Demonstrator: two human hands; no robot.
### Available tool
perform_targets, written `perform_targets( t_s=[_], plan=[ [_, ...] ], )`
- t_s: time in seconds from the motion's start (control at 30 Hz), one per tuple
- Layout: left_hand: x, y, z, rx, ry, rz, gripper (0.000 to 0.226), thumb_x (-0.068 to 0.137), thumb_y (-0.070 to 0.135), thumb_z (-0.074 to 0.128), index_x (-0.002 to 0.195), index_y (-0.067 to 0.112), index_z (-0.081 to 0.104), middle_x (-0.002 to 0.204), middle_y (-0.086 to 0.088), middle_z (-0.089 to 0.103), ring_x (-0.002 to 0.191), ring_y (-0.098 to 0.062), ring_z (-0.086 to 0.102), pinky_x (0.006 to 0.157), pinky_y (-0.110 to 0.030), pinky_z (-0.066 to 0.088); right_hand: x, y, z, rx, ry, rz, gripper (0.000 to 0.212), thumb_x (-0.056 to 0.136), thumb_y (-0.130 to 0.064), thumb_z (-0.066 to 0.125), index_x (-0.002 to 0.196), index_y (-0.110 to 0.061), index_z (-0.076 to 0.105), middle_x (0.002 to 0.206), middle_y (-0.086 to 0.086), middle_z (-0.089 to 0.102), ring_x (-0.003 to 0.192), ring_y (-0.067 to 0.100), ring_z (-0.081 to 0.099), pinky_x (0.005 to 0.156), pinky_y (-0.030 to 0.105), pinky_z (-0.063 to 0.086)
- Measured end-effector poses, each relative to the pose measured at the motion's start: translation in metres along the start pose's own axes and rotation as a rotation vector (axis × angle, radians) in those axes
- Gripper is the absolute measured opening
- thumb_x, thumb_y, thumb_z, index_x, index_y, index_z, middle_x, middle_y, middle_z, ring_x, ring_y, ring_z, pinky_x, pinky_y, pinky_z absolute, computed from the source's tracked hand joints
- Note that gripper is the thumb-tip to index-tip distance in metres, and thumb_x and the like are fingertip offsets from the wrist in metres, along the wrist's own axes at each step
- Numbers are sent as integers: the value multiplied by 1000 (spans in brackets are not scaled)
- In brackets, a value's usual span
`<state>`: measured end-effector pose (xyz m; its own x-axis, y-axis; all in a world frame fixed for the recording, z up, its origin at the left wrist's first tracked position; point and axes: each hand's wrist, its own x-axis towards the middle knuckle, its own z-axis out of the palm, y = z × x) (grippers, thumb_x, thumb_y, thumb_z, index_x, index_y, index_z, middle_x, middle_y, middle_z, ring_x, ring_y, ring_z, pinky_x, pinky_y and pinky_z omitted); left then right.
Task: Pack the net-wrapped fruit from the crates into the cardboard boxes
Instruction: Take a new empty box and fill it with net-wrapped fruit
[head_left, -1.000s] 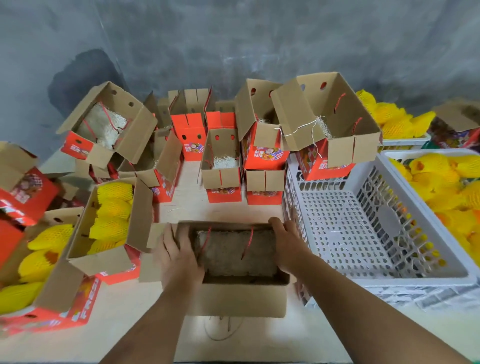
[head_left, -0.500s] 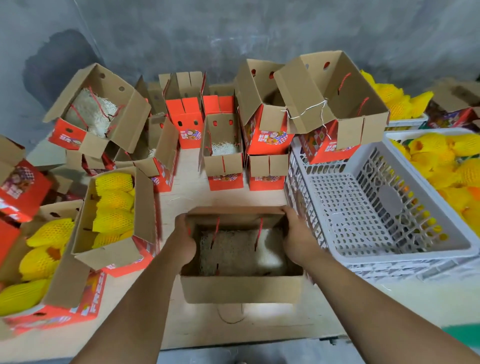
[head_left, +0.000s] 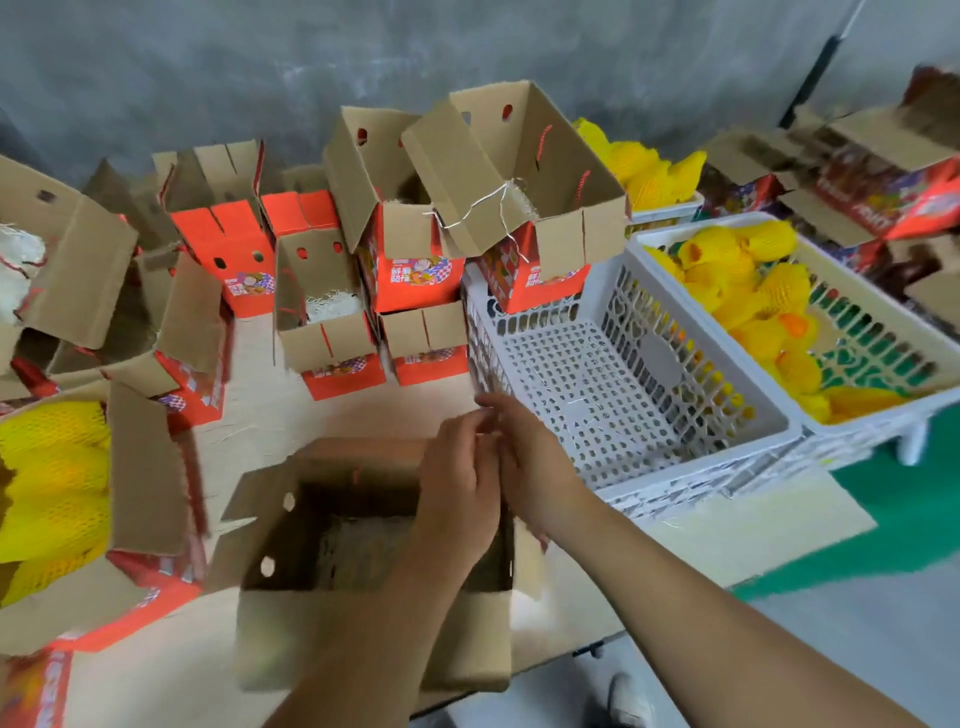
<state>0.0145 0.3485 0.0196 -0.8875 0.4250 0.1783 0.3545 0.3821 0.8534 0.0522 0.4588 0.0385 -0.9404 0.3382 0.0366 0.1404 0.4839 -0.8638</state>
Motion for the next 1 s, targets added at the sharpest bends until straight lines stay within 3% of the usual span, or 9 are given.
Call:
perform_targets(
  t_s=[0.1,0.23,0.47,0.53,0.6,0.67,0.8,0.9,1.0],
  plan=[
    [26,40,55,-225,-55,-52,31,108,32,38,122,23,64,117,5,70,109,-9,65,98,-39,53,9,18,-52,128,152,15,37,102,-4,50,137,-15,55,113,-10,64,97,3,62,85,15,49],
    [63,86,135,-186,-191,21,33,101,37,40,119,29,66,108,9,71,97,-8,67,83,-36,54,22,75,-142,121,301,24,42,96,4,46,130,-18,58,111,-18,64,98,-14,60,80,6,45],
    [117,147,293,-156,-301,46,29,102,20,50,123,22,70,114,2,72,103,-12,66,87,-33,53,53,191,-286,-44,336,124,38,92,-7,52,124,-25,62,103,-8,70,90,0,62,72,8,42],
    [138,159,325,-67,-310,66,27,100,23,52,121,24,71,112,4,72,100,-13,65,83,-34,52,71,223,-322,-142,314,173,40,88,-5,56,125,-22,63,111,2,70,92,5,61,72,14,40],
    [161,164,348,118,-289,128,23,100,23,57,119,24,70,112,3,72,101,-18,65,84,-37,52,94,252,-348,-275,191,249,49,88,-4,61,136,-17,57,129,10,61,112,24,62,87,28,46],
    [185,163,365,346,-301,221,23,102,24,59,123,23,68,114,2,73,107,-21,65,91,-40,51,120,275,-362,-460,-2,298,63,88,-13,66,148,-18,45,142,14,49,127,37,55,100,43,48],
    [231,154,389,821,-441,275,31,103,31,54,134,28,55,127,4,65,123,-24,54,107,-40,38,170,306,-364,-803,-410,217,101,85,-36,76,162,-25,12,165,5,23,145,39,35,113,49,41],
    [252,150,404,1021,-467,222,41,99,28,59,138,29,45,133,2,59,126,-25,52,107,-40,36,186,326,-352,-803,-339,164,98,81,-46,78,159,-28,22,161,1,34,145,30,38,114,43,41],
    [255,140,410,1016,-385,238,77,97,26,61,161,24,17,144,-2,51,132,-26,47,114,-41,31,192,337,-358,-427,-160,245,85,73,-52,83,143,-28,41,131,1,61,119,24,60,92,38,52]
  ],
)
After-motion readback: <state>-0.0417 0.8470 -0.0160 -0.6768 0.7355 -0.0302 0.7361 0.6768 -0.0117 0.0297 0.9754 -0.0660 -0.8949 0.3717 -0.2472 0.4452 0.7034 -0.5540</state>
